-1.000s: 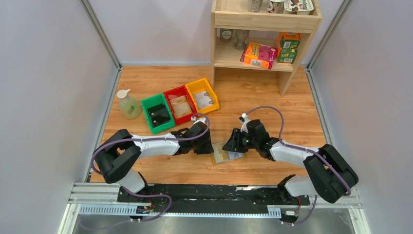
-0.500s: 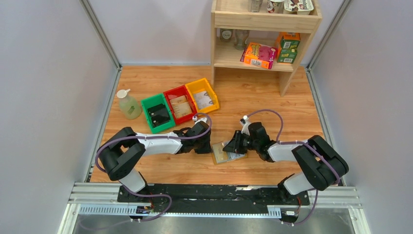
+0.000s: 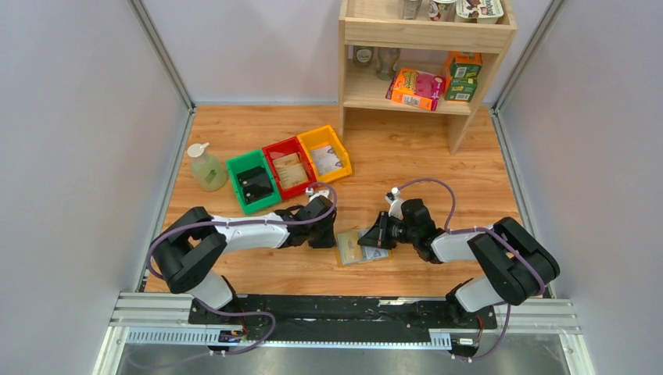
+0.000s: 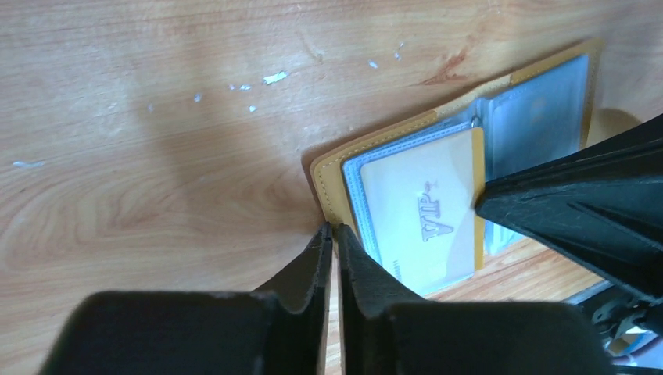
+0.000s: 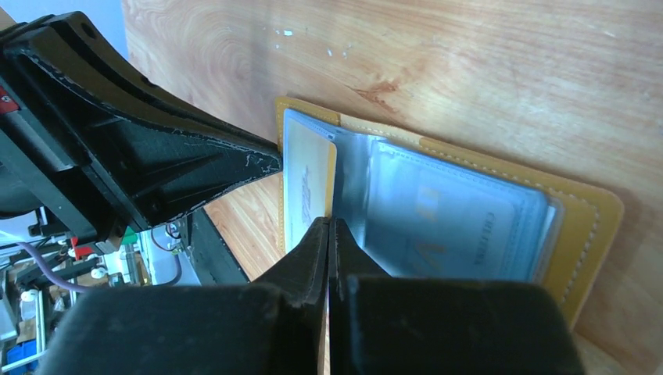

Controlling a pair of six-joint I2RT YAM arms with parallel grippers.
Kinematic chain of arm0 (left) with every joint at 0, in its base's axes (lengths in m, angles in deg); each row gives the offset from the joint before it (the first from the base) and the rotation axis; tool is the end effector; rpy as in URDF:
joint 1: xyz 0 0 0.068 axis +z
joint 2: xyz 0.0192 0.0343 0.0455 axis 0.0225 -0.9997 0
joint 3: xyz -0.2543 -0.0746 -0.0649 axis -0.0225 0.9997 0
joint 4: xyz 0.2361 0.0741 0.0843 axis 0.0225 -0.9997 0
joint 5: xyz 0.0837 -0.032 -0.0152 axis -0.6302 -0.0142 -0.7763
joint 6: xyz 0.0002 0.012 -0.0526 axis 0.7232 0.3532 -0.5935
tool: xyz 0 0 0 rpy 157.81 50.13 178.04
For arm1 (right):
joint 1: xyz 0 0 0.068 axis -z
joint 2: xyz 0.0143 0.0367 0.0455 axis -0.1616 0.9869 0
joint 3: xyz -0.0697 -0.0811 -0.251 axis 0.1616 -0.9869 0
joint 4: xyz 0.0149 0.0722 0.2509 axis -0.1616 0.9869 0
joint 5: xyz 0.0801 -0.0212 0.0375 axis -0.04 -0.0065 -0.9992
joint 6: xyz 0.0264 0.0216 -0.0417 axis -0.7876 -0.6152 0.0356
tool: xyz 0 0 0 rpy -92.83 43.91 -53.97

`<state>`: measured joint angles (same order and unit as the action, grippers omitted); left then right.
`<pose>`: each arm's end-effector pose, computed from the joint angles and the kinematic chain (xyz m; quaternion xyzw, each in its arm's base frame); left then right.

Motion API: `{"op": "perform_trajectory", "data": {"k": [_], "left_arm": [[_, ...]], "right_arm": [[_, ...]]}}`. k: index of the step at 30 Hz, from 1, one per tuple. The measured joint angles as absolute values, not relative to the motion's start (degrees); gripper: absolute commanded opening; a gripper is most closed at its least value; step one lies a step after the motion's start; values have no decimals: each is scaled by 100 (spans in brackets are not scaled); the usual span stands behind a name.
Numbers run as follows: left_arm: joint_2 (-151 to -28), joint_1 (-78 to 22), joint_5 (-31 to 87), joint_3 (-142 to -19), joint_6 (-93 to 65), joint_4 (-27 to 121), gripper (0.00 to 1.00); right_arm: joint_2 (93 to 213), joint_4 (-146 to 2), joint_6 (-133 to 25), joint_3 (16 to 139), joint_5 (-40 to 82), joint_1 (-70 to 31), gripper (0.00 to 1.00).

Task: Take the credit cards out of the card holder
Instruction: Remove the credit card from the card holder.

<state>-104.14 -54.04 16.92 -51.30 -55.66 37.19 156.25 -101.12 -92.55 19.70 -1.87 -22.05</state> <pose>0.1790 -0.2327 0.1495 -0.0131 0.9527 -0.2285 0.2002 0.1871 0.1352 0.1119 -0.0093 0.8738 0.4490 0.1863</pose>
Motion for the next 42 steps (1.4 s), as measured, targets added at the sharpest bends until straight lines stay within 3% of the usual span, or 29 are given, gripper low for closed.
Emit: {"op": "perform_trajectory", "data": {"k": [6, 10, 17, 22, 28, 34, 36, 40, 42], "left_arm": [[-9922, -5409, 1644, -5110, -5483, 3374, 39], [-9579, -5409, 1703, -5150, -5468, 3352, 40], [-9887, -5409, 2037, -5283, -5503, 3575, 15], [-10313, -5409, 2219, -5235, -5579, 3685, 5], [-10366, -5407, 2287, -5126, -5640, 3816, 0], [-10394, -5402, 2359, -5038, -5745, 4060, 0], [-10394, -5402, 2396, -4957, -5798, 4222, 0], [-10405, -5402, 2479, -4806, -5938, 4559, 0], [-10418, -5402, 2527, -4761, -5988, 4670, 0]], "right_arm": [[15625, -10339, -9325, 1950, -305, -2212, 0], [15671, -10431, -9358, 1950, -342, -2212, 0], [15835, -10615, -9430, 1933, -397, -2216, 0], [15907, -10698, -9452, 1930, -408, -2216, 0], [15964, -10757, -9491, 1930, -421, -2212, 0], [16050, -10757, -9498, 1930, -416, -2212, 21], [16124, -10759, -9513, 1935, -421, -2210, 23], [16305, -10818, -9520, 2003, -515, -2205, 17], [16401, -10873, -9522, 2027, -556, -2205, 9]]}}
